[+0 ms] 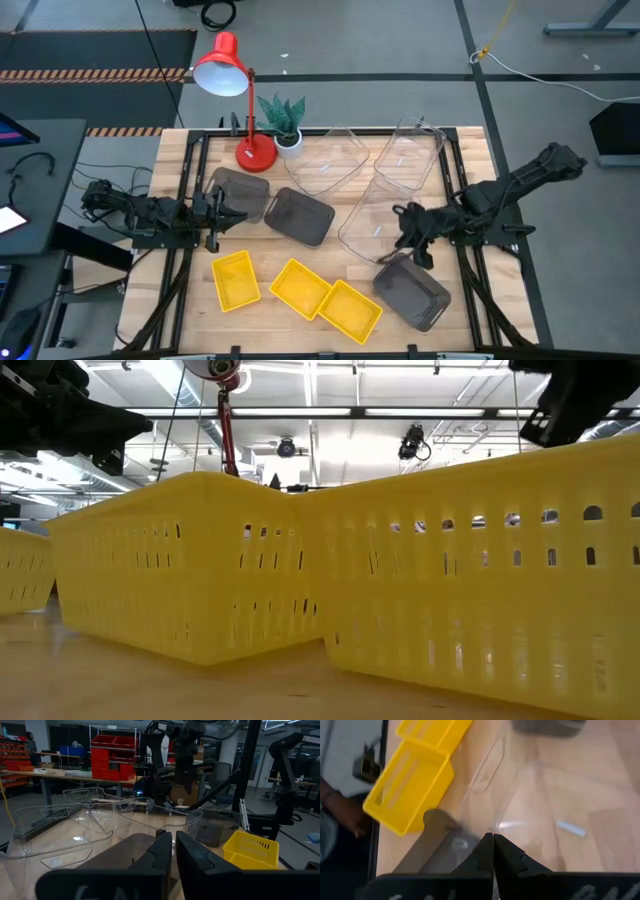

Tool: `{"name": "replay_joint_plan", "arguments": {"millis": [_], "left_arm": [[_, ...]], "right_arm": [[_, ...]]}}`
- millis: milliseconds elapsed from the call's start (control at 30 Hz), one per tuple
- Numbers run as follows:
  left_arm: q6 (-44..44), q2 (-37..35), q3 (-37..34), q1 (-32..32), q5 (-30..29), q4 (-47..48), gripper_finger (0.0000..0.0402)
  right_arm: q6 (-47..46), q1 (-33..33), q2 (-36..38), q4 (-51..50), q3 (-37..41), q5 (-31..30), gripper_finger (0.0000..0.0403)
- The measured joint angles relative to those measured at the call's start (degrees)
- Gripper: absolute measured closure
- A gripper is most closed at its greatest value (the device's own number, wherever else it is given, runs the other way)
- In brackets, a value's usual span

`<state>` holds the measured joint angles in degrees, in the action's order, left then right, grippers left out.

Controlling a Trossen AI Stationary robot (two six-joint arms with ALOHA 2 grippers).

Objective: Stack baskets by color
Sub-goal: Stack the bottom black bin on the middle black bin

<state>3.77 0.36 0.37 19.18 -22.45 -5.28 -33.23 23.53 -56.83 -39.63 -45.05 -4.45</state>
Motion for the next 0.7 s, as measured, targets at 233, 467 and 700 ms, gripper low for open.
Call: {"name": "replay_joint_plan", "arguments": {"millis": [233, 467, 700], "left_arm": [[0.0, 0.0, 0.0, 0.0, 0.0, 0.0, 0.0368], [0.0, 0.0, 0.0, 0.0, 0.0, 0.0, 0.037], [0.0, 0.0, 0.0, 0.0, 0.0, 0.0, 0.0376]], "right_arm": [[1.9, 3.7, -8.0, -7.3, -6.8, -0.3, 0.0396], [5.4, 3.8, -11.5, -7.3, -6.8, 1.6, 0.0377], [11.9, 3.9, -18.9, -11.9, -13.7, 3.6, 0.0327]]}}
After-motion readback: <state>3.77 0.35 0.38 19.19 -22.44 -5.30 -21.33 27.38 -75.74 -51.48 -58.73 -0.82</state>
